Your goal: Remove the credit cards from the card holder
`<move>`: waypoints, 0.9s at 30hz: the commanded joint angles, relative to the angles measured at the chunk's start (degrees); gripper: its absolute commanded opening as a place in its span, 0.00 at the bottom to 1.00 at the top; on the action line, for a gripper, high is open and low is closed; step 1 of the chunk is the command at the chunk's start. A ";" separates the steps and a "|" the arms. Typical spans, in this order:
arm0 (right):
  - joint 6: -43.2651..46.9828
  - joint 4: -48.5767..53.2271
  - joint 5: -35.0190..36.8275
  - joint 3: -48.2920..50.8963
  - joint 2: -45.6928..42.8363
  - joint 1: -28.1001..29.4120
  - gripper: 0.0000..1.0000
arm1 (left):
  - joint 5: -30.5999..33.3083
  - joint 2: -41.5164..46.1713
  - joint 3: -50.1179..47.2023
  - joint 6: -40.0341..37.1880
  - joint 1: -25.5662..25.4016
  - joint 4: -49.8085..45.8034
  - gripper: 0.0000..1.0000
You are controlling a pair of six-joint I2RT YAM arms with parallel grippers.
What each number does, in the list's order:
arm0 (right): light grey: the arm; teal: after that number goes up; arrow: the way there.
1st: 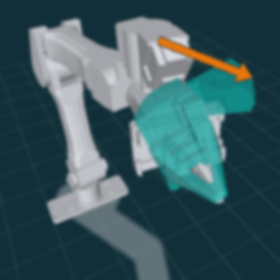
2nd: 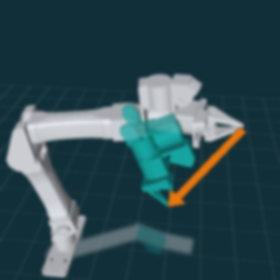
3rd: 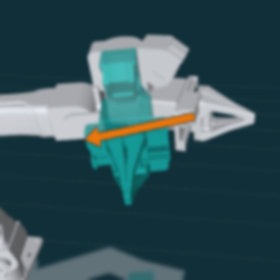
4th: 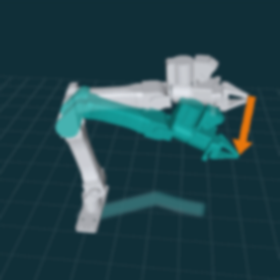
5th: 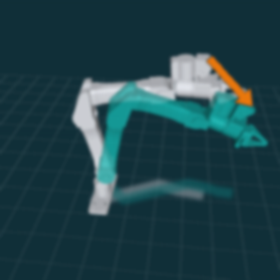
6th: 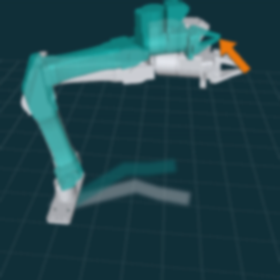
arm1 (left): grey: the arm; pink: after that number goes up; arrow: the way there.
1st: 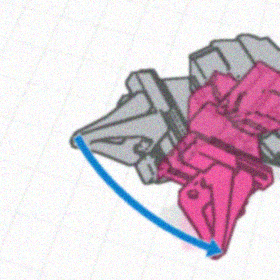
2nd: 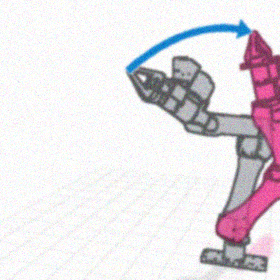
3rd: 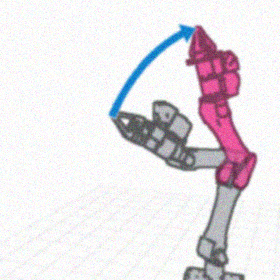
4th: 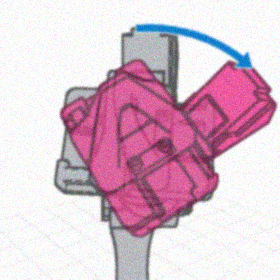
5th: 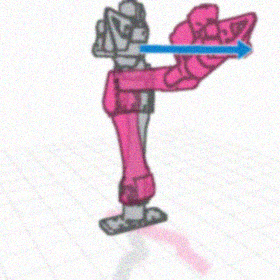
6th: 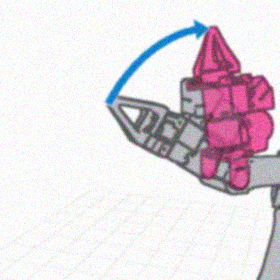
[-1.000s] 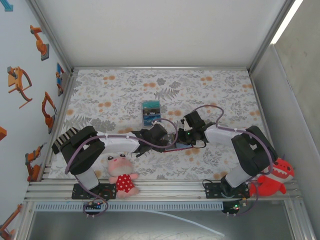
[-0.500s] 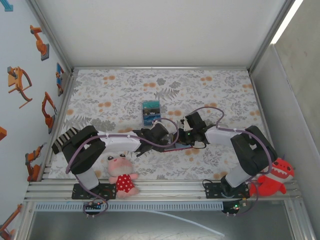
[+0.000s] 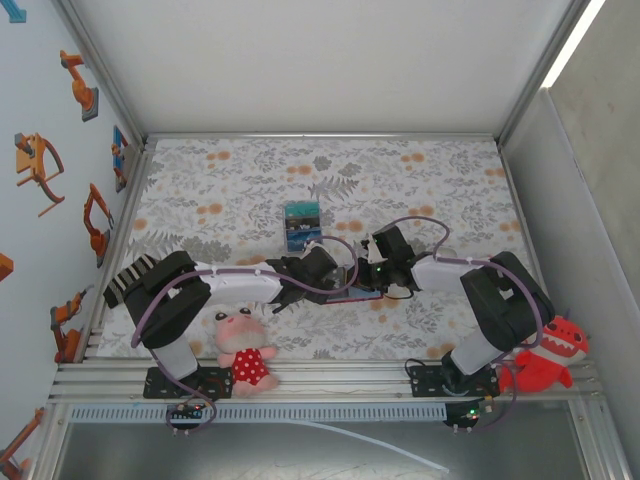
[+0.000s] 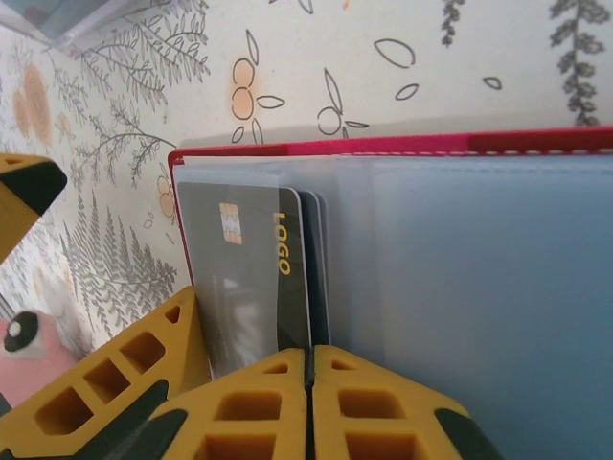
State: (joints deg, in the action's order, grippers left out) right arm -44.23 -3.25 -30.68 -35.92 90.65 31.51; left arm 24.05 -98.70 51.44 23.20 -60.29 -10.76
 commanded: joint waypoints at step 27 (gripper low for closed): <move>5.27 9.73 6.67 -1.96 -5.01 -1.36 0.00 | 3.00 1.00 0.23 -0.77 -0.17 -2.82 0.97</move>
State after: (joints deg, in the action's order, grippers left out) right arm -40.47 3.53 -25.82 -36.27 87.37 30.55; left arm 25.23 -98.67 51.64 23.40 -60.36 -11.22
